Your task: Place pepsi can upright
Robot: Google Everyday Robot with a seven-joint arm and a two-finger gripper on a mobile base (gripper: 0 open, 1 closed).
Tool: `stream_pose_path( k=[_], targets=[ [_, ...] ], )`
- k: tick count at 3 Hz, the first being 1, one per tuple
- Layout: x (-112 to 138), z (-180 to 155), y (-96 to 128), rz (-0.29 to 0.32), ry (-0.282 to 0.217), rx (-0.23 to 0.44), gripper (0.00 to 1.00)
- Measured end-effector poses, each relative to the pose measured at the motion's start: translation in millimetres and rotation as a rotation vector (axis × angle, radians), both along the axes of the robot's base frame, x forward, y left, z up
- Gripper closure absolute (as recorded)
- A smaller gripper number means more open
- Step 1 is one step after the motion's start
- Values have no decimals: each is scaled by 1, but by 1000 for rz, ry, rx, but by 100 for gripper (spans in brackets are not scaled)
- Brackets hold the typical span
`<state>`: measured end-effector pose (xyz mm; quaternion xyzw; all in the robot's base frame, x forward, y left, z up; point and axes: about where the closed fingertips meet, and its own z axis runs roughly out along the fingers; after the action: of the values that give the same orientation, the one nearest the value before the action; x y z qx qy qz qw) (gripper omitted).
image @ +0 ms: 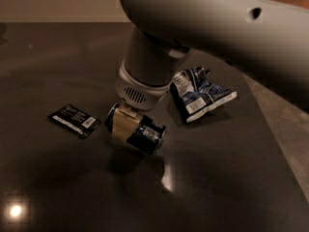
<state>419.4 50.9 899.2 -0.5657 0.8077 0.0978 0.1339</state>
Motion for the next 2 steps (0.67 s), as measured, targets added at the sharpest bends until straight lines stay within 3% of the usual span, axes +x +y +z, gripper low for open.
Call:
stream_pose_path(
  k=[1, 2],
  targets=[
    [2, 14, 6, 42, -51, 136, 100],
    [3, 23, 0, 40, -115, 293, 100]
  ],
)
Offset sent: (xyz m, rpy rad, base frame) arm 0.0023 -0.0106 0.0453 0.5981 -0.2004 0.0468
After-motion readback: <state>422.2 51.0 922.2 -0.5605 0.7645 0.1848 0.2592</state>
